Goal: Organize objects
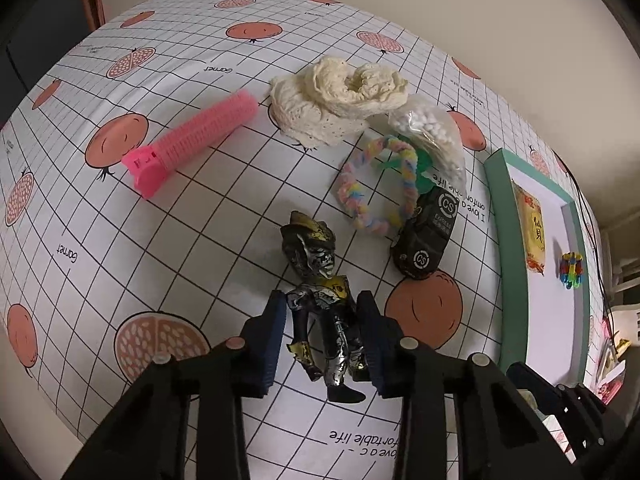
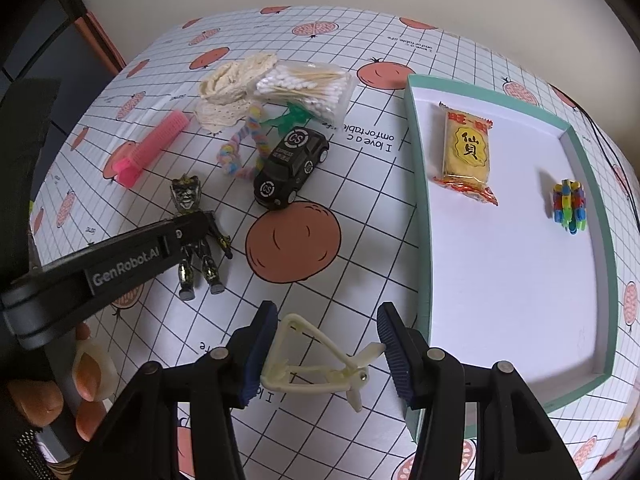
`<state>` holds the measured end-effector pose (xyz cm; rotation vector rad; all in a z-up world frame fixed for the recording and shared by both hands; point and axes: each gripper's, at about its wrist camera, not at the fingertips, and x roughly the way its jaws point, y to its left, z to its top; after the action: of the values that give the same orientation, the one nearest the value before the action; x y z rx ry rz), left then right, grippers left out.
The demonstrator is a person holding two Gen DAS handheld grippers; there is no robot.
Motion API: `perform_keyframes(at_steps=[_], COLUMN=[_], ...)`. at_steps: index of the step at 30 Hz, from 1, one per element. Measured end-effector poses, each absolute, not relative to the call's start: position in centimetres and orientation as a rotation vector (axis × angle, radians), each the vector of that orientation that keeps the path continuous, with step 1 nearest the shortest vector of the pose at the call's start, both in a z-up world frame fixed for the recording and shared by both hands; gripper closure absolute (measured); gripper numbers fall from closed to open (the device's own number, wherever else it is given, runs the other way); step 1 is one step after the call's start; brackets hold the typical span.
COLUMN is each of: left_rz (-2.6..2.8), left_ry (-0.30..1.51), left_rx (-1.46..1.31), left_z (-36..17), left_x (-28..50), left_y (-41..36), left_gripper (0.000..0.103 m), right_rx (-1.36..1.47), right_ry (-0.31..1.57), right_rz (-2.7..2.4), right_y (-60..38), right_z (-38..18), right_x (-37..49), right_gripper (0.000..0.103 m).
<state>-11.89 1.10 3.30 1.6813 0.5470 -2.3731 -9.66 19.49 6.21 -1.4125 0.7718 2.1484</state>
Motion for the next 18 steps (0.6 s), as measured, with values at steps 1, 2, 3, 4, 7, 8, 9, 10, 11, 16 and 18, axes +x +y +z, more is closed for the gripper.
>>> perform_keyframes(at_steps=[1, 2, 3, 4, 7, 8, 9, 10, 11, 16, 18], left_rz=[-2.374, -2.376, -2.379, -2.382, -2.39, -2.391, -2.395, -2.396, -2.4, -2.41, -2.422], left_ry=[0.546, 0.546, 0.546, 0.542, 0.516, 0.517, 0.525, 0.526, 0.522, 0.523, 0.545], left_rx=[1.682, 1.681, 1.675, 1.671, 1.672, 1.67, 1.661, 1.657, 1.651, 1.634, 1.609], left_z=[3.4, 3.4, 3.5, 3.5, 3.6, 3.7, 3.8, 3.9, 4.0, 4.4, 4.9], left_x=[-11.9, -11.9, -11.9, -12.0, -12.1, -12.1, -12.1, -12.1, -12.0, -12.0, -11.9], left_y=[1.2, 1.2, 1.1, 1.1, 1.3, 1.3, 1.3, 1.2, 1.2, 1.2, 0.9], left_gripper=[0.066, 0.066, 0.068, 0.069, 0.069, 0.07, 0.071, 0.072, 0.072, 0.073, 0.073], right_rx=[-1.412, -1.41, -1.409, -1.408, -1.406, -1.404, -1.4, -1.396, -1.39, -1.36, -1.345], right_ry=[0.772, 0.772, 0.774, 0.775, 0.772, 0.773, 0.775, 0.774, 0.773, 0.774, 0.763], right_rz=[2.149, 2.15, 2.149, 2.148, 2.146, 2.146, 2.147, 2.147, 2.149, 2.157, 2.164], right_y=[19.5, 19.5, 19.6, 19.6, 19.6, 19.6, 19.6, 19.7, 19.7, 19.8, 19.8], right_z=[6.2, 6.2, 6.2, 6.2, 6.2, 6.3, 6.3, 6.4, 6.5, 6.9, 7.1], right_x=[-9.7, -9.7, -9.7, -9.7, -9.7, -9.7, -9.6, -9.6, -9.6, -9.4, -9.4], right_gripper=[0.048, 0.048, 0.048, 0.048, 0.048, 0.048, 0.048, 0.048, 0.048, 0.048, 0.048])
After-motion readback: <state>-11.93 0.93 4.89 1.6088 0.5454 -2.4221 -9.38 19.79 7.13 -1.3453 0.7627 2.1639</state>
